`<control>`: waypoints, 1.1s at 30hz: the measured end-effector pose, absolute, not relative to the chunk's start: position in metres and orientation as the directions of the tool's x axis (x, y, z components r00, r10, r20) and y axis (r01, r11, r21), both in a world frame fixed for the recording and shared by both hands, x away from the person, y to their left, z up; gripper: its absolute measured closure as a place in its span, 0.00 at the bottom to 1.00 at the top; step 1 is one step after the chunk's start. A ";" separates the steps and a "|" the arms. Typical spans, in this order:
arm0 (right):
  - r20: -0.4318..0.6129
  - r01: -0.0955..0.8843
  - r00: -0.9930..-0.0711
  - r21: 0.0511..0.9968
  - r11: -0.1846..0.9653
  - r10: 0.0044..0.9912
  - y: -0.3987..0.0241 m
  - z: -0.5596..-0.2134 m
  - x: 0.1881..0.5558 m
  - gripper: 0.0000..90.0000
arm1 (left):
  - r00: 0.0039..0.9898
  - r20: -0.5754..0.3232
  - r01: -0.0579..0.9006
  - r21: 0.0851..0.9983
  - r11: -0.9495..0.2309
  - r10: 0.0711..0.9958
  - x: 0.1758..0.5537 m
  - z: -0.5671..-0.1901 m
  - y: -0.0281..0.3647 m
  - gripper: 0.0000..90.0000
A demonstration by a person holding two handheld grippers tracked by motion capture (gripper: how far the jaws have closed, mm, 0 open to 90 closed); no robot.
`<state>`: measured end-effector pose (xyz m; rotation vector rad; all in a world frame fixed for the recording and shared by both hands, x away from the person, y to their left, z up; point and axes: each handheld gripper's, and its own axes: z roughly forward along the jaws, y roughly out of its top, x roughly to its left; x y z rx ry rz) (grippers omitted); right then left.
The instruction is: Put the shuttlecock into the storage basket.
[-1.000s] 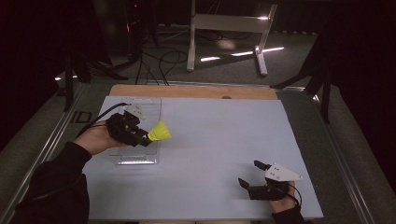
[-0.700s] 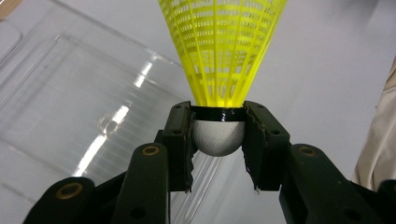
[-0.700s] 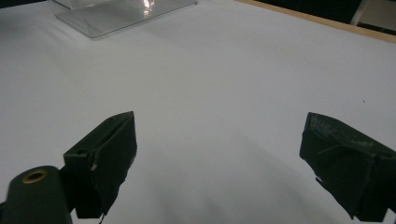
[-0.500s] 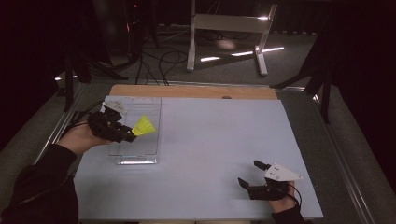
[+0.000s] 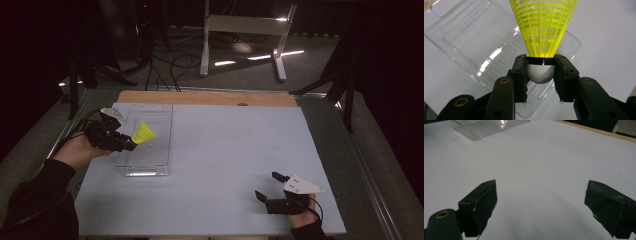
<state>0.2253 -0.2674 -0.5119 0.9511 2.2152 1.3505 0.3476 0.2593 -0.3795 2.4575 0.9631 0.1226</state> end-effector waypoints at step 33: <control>0.025 0.351 -0.700 0.883 0.313 0.714 -0.268 -0.511 0.225 0.12 | 0.504 -0.043 0.786 0.436 -0.437 0.863 0.340 -0.392 0.256 0.73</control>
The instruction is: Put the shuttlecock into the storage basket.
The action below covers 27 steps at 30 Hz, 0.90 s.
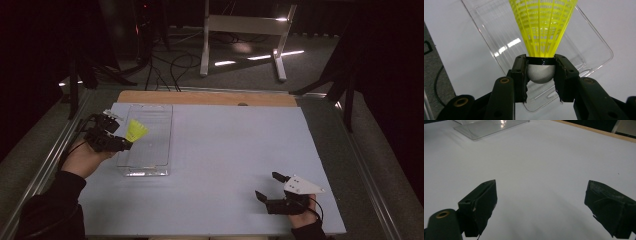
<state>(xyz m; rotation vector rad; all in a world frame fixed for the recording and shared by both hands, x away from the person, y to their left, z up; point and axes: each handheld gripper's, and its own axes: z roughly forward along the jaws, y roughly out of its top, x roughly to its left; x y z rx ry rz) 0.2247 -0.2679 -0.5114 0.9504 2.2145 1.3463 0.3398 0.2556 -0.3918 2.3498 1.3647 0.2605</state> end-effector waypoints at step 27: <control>0.015 0.356 -0.684 0.880 0.316 0.729 -0.270 -0.510 0.224 0.13 | 0.549 -0.087 0.791 0.376 -0.482 0.831 0.343 -0.431 0.260 0.73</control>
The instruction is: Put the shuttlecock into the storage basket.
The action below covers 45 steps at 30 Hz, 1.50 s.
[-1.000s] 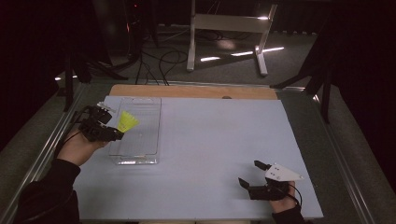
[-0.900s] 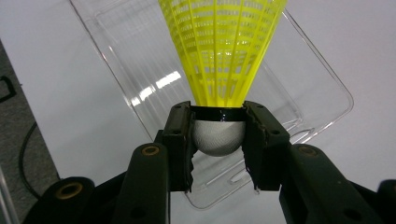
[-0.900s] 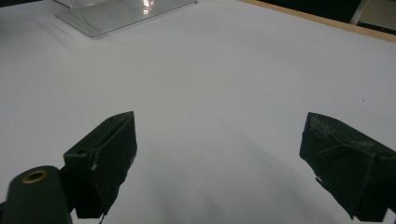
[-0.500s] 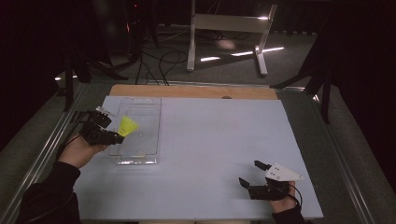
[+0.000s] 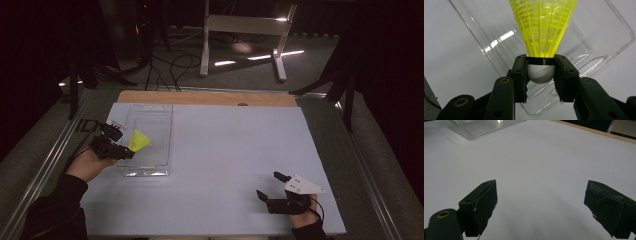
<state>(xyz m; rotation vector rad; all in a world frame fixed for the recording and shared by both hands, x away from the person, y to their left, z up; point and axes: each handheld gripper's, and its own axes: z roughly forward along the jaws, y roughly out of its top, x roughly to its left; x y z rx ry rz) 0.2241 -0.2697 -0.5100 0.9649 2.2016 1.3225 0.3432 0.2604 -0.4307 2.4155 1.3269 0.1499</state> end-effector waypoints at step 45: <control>0.023 0.355 -0.697 0.879 0.317 0.717 -0.269 -0.511 0.225 0.13 | 0.602 -0.056 0.779 0.259 -0.570 0.797 0.355 -0.441 0.252 0.55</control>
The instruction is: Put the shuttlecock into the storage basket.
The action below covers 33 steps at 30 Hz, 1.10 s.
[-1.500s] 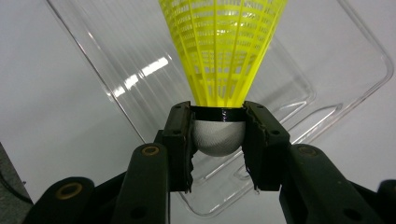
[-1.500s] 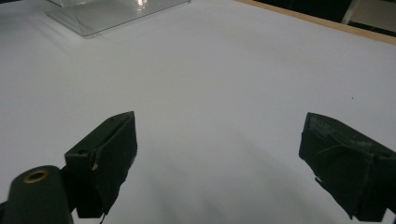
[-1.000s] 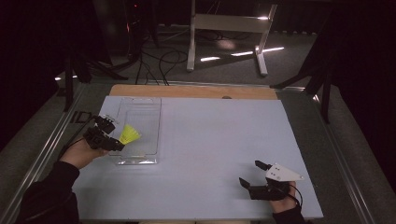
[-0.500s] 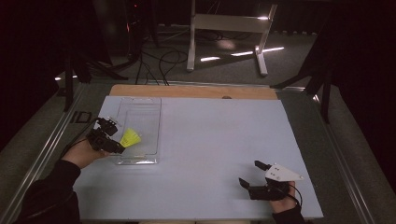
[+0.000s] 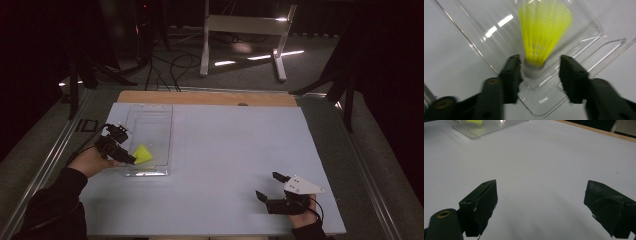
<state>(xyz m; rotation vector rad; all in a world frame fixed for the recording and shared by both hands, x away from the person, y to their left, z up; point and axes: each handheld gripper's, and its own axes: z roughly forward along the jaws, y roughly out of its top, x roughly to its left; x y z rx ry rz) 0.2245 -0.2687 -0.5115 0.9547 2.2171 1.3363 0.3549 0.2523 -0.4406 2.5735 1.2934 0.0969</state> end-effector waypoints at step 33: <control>0.022 0.357 -0.697 0.878 0.320 0.717 -0.268 -0.512 0.225 0.13 | 0.642 -0.063 0.722 0.385 -0.575 0.764 0.350 -0.401 0.236 0.00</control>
